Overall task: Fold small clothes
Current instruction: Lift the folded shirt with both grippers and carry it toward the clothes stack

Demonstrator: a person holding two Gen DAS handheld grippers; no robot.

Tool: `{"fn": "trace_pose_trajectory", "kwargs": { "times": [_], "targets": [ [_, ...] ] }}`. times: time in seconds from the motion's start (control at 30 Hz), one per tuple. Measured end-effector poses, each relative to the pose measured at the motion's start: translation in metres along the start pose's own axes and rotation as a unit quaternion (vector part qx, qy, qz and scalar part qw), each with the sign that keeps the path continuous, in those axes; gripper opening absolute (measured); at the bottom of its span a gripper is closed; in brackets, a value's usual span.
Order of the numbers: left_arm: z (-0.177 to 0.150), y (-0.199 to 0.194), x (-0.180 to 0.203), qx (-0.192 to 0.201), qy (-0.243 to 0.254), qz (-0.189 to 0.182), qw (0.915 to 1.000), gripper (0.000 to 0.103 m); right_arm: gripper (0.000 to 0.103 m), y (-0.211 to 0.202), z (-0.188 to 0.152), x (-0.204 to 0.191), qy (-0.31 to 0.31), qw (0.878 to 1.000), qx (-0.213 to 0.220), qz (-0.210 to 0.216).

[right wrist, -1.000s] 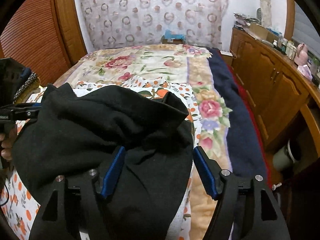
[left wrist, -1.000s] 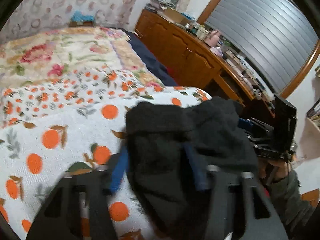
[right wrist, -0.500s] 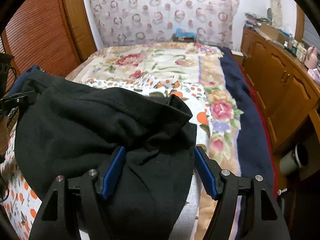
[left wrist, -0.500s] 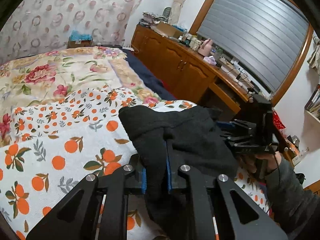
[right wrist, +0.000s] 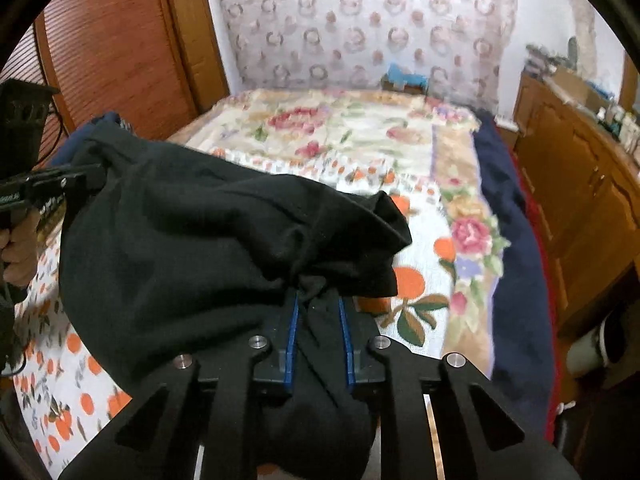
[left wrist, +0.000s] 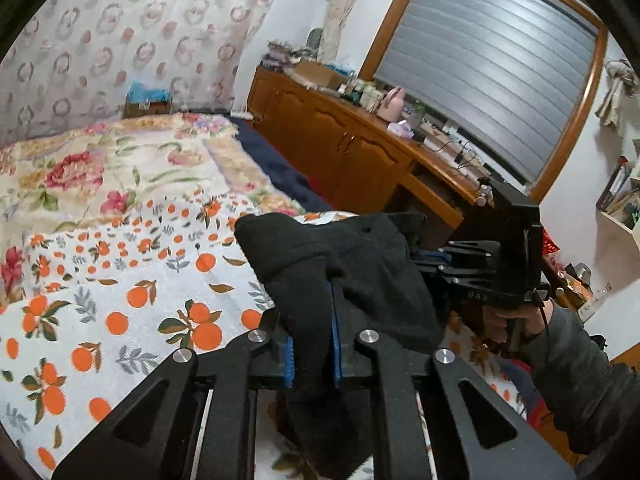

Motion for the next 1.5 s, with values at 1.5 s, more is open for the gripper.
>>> {"fn": "trace_pose_trajectory", "kwargs": {
  "times": [1.5],
  "targets": [
    [-0.183,-0.277,-0.227,0.166,-0.23,0.255,0.9245,0.014,0.053,0.211,0.334,-0.348,-0.224,0.965,0.118,0.071]
  ]
}}
Point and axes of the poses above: each gripper's, at about its wrist camera, not at the fingertips, and y roughly the way its jaws point, x to its right, z to its top, the point moved 5 cm from there along y, roughly the way its jaws point, and after that the axes turned 6 degrees about -x, right-handed, at the moved point
